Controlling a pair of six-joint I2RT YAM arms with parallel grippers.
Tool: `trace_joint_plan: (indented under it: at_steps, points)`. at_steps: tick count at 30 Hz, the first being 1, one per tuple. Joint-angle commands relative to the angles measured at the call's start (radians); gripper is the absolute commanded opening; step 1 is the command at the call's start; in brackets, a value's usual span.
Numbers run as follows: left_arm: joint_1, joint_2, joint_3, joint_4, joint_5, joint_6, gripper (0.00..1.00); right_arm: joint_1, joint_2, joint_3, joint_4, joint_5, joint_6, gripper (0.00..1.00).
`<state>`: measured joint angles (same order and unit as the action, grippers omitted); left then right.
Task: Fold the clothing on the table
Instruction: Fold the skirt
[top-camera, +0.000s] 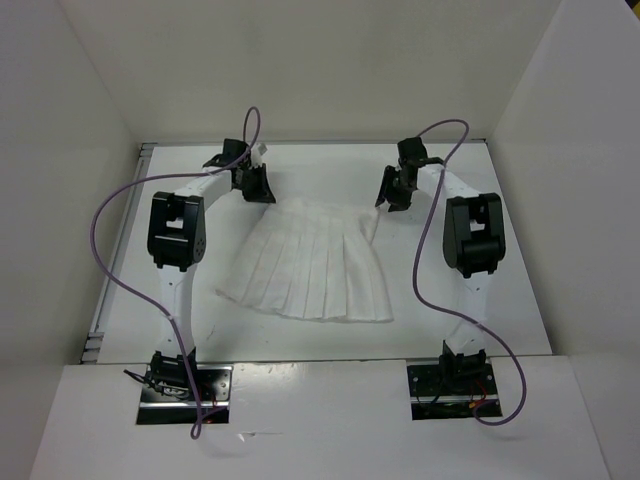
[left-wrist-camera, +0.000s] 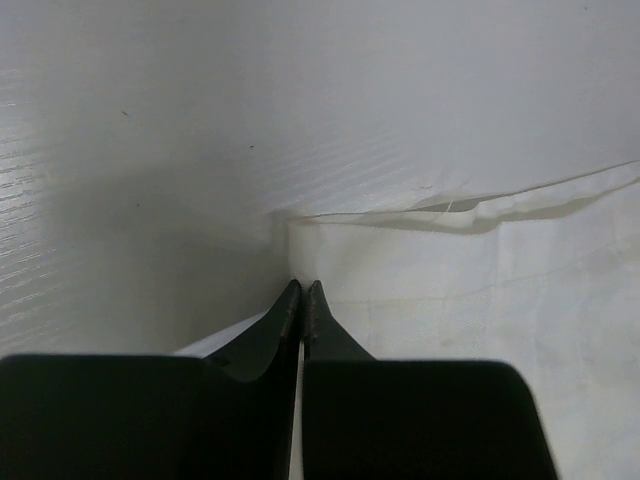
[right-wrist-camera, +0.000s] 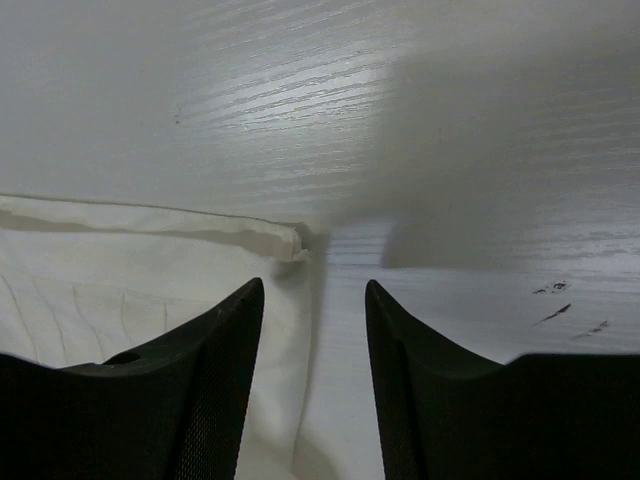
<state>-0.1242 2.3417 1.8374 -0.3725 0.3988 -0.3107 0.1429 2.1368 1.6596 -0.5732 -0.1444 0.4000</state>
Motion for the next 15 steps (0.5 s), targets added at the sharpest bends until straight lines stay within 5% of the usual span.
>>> trace_joint_plan:
  at_steps: [1,10,14,15]
  points:
    - [0.012,-0.004,-0.038,-0.025,0.028,-0.008,0.00,-0.008,0.026,-0.003,0.078,-0.040,0.023,0.51]
    - [0.021,-0.004,-0.038,-0.025,0.028,-0.008,0.00,-0.008,0.067,-0.043,0.139,-0.124,0.033,0.48]
    - [0.031,0.005,-0.038,-0.025,0.063,-0.017,0.00,-0.008,0.091,-0.061,0.157,-0.199,0.052,0.34]
    - [0.031,0.005,-0.038,-0.025,0.077,-0.018,0.00,-0.008,0.100,-0.072,0.171,-0.211,0.053,0.22]
